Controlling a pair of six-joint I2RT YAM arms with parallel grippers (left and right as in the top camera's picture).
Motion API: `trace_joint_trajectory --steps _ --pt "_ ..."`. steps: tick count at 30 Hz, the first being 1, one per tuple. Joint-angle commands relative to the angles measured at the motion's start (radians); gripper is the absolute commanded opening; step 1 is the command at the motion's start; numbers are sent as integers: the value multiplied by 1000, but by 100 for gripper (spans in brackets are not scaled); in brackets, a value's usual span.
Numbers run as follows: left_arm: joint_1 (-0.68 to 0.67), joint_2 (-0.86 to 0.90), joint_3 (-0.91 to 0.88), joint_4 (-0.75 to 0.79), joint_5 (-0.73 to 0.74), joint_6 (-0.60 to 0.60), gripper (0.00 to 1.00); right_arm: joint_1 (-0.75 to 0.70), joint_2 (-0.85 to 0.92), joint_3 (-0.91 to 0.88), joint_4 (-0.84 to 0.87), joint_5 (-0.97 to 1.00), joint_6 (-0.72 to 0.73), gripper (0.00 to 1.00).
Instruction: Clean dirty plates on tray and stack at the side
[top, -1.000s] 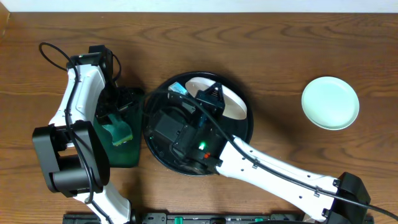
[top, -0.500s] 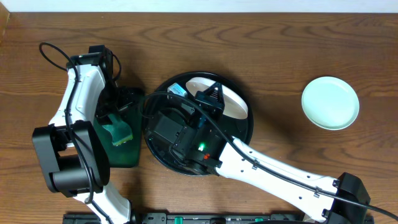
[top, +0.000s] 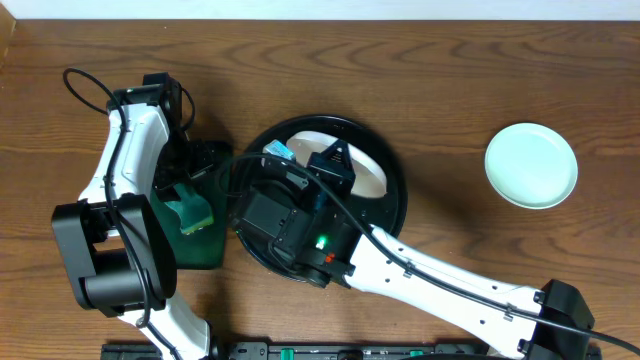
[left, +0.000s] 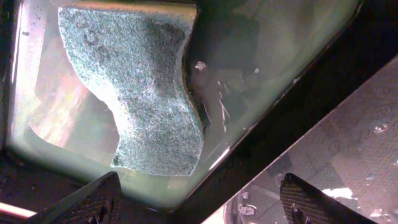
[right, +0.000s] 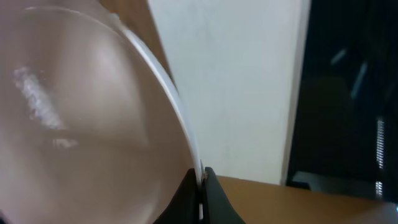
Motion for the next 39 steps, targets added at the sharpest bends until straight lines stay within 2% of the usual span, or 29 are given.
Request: trace_joint_trajectory --steps 1,3,5,8,14,19,23,26,33,39 --pt "0 -1 -8 -10 -5 10 82 8 -25 21 -22 -38 102 1" --pt "0 -1 -8 -10 -5 9 82 -1 -25 21 -51 -76 116 1" --pt "0 -1 -8 -10 -5 9 82 -14 -28 21 -76 -85 194 1" --pt "0 -1 -8 -10 -5 9 82 -33 -29 24 -135 -237 237 1" --pt "1 -1 -8 -10 -5 9 82 -48 -37 30 -227 -265 329 1" --pt "1 -1 -8 -10 -5 9 82 -95 -42 55 -259 -402 496 1" --pt "1 -1 -8 -13 -5 9 82 -232 -42 55 -245 -798 654 1" --pt "1 -1 -8 -14 -5 9 83 -336 -42 48 -228 -982 735 1" --pt "1 -1 -8 -13 -5 9 82 -610 -42 47 -212 -1117 744 1" --pt "1 -1 -8 -10 -5 9 82 -948 -42 45 -241 -1250 729 1"
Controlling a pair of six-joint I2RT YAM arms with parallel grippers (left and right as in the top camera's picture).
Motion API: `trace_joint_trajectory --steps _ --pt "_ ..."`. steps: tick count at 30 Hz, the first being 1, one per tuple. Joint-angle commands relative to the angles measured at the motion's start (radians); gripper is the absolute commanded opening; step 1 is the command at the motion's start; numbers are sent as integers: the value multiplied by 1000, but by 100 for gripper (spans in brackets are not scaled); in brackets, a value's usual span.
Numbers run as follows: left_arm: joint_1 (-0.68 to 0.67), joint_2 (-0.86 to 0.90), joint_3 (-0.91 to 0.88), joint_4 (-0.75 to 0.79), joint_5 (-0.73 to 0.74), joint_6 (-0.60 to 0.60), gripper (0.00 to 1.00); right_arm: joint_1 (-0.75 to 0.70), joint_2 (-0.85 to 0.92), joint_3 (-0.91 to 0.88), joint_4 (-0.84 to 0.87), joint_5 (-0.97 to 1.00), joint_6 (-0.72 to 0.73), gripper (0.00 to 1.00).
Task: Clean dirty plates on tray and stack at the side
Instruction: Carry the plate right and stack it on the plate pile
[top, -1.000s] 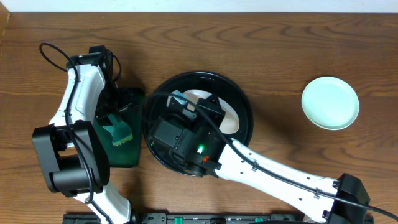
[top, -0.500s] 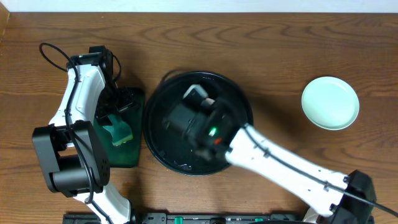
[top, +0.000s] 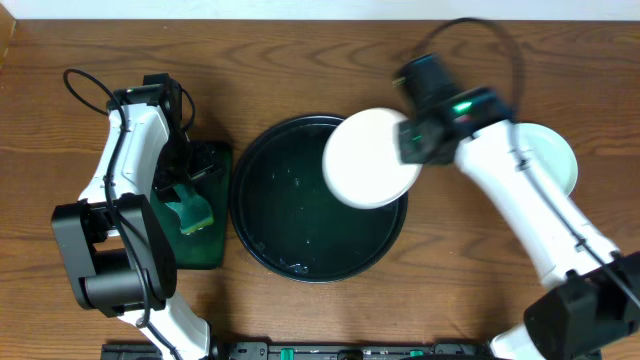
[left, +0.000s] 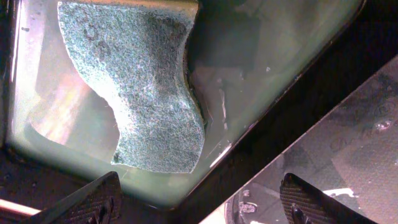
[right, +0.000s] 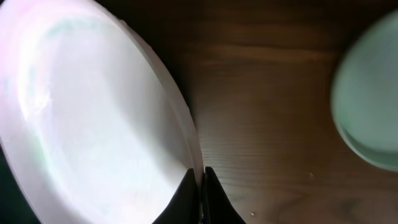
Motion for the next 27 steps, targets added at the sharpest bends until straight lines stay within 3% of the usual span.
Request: trace_joint_trajectory --steps 1,7,13,21,27 --pt "1 -1 -8 -3 -5 9 82 -187 -25 11 -14 -115 11 1" --pt "1 -1 -8 -2 -5 9 82 -499 -25 -24 -16 -148 -73 1" --pt "1 -1 -8 14 -5 9 82 -706 -25 -142 15 -151 -74 1" --pt "1 -1 -8 15 -5 9 82 -846 -25 -396 223 -172 -1 1" --pt "1 -1 -8 18 -5 8 82 -932 -25 -468 322 -199 10 1"
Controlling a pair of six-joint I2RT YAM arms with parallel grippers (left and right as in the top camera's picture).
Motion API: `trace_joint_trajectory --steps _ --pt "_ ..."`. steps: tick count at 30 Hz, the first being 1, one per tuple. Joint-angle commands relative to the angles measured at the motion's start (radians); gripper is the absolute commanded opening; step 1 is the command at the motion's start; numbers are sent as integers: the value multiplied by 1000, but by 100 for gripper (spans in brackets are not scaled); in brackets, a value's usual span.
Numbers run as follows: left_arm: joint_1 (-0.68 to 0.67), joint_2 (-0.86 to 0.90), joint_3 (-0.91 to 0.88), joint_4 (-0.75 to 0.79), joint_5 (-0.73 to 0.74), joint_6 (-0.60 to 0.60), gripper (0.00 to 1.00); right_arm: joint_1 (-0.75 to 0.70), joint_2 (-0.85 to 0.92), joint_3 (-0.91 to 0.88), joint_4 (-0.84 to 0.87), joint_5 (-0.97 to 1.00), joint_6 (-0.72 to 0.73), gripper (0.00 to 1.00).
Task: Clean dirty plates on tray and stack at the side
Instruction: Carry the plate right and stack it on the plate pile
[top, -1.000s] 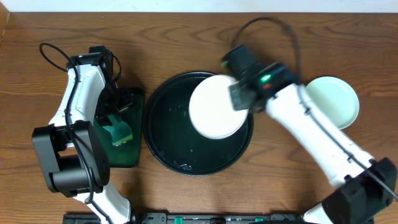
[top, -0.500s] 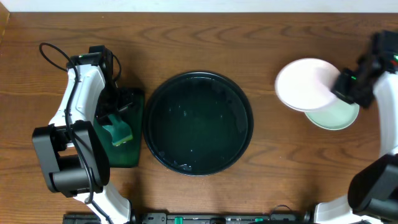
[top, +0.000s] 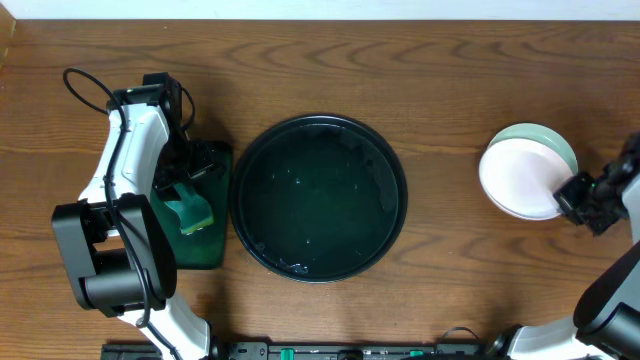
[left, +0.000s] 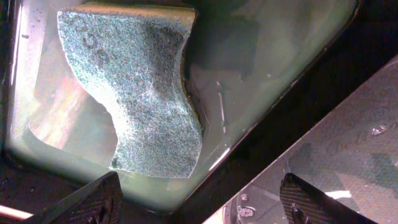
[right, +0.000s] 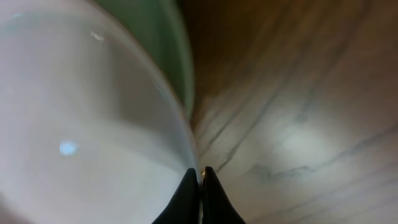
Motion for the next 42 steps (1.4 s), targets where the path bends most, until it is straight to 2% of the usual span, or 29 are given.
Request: trace_joint_trajectory --steps 1,7,16,19,27,29,32,34,36,39,42 --pt "1 -1 -8 4 -4 8 82 -46 -24 -9 21 -15 26 1" --pt "1 -1 -8 9 -5 9 82 -77 -24 -9 58 -38 26 1" --pt "1 -1 -8 19 -4 8 82 32 -23 -9 120 -68 26 1" --pt "1 -1 -8 19 -4 8 83 73 -23 -9 141 -66 26 11" --pt "1 -1 -8 19 -4 9 83 106 -23 -9 136 -14 30 9" --pt "1 -1 -8 18 -4 8 83 105 -23 -9 129 10 30 16" --pt "1 -1 -8 18 -4 8 82 105 -23 -9 119 62 29 17" --pt "1 -1 -8 18 -4 8 83 105 -23 -9 115 92 25 22" --pt "1 -1 -8 14 -4 8 83 105 -23 -9 130 76 -1 1" --pt "1 -1 -8 11 -4 9 83 114 -23 -9 200 -94 -124 1" --pt "1 -1 -8 11 -4 9 82 140 -22 -9 238 -101 -102 1"
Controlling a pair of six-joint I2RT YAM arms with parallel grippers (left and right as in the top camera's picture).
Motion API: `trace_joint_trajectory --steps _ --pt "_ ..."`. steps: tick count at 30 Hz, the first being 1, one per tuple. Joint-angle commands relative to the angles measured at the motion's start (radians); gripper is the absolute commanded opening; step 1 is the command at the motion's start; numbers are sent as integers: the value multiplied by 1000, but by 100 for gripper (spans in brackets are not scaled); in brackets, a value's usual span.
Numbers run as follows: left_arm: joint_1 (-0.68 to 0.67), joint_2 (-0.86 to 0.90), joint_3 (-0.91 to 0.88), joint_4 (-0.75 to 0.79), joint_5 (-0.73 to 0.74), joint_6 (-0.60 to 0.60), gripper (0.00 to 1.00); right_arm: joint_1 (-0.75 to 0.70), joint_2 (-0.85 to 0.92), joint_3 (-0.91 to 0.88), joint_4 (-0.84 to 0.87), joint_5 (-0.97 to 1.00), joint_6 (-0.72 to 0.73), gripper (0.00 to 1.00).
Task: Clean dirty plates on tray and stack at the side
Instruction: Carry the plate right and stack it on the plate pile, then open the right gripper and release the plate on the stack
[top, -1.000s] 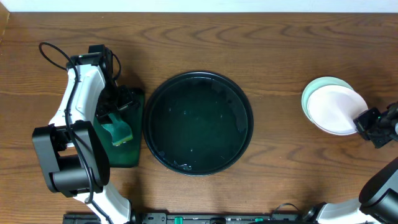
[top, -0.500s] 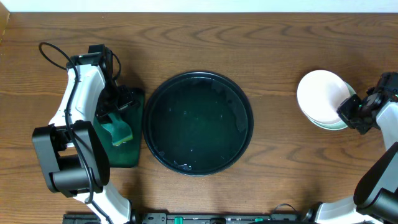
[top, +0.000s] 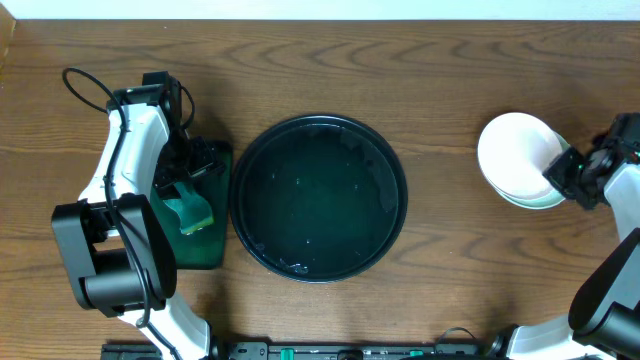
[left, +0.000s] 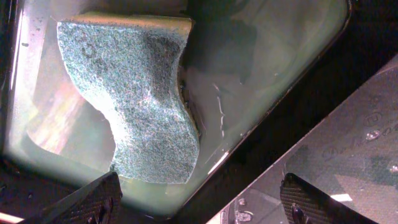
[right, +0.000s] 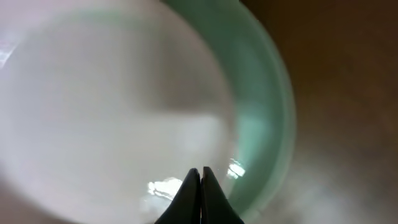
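Note:
A white plate lies tilted on a pale green plate at the right side of the table. My right gripper is shut on the white plate's right rim. In the right wrist view the white plate fills the left, the green plate's rim shows beyond it, and the right gripper has its fingers pinched together. The round black tray in the middle holds only water. My left gripper hangs open over a green sponge.
The sponge floats in a dark green basin of water left of the tray; the basin's rim crosses the left wrist view. The left arm curves over the basin. A dark rail runs along the table's front edge.
My right gripper has shifted the white plate a little up and left on the green plate, and it now covers more of it. The left gripper and the sponge stay where they were.
My right gripper first held the white plate upright over the tray. It then had the plate above the tray's right edge, then low over the green plate at the right. Now the plate rests on the green one. The left gripper stayed open over the sponge.

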Motion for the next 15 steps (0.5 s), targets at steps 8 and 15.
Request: trace_joint_trajectory --steps 8,15 --pt "1 -1 -8 -21 -4 9 83 51 40 -2 19 35 19 1" --pt "1 -1 -8 -34 -4 9 82 48 93 -7 -7 143 45 1"
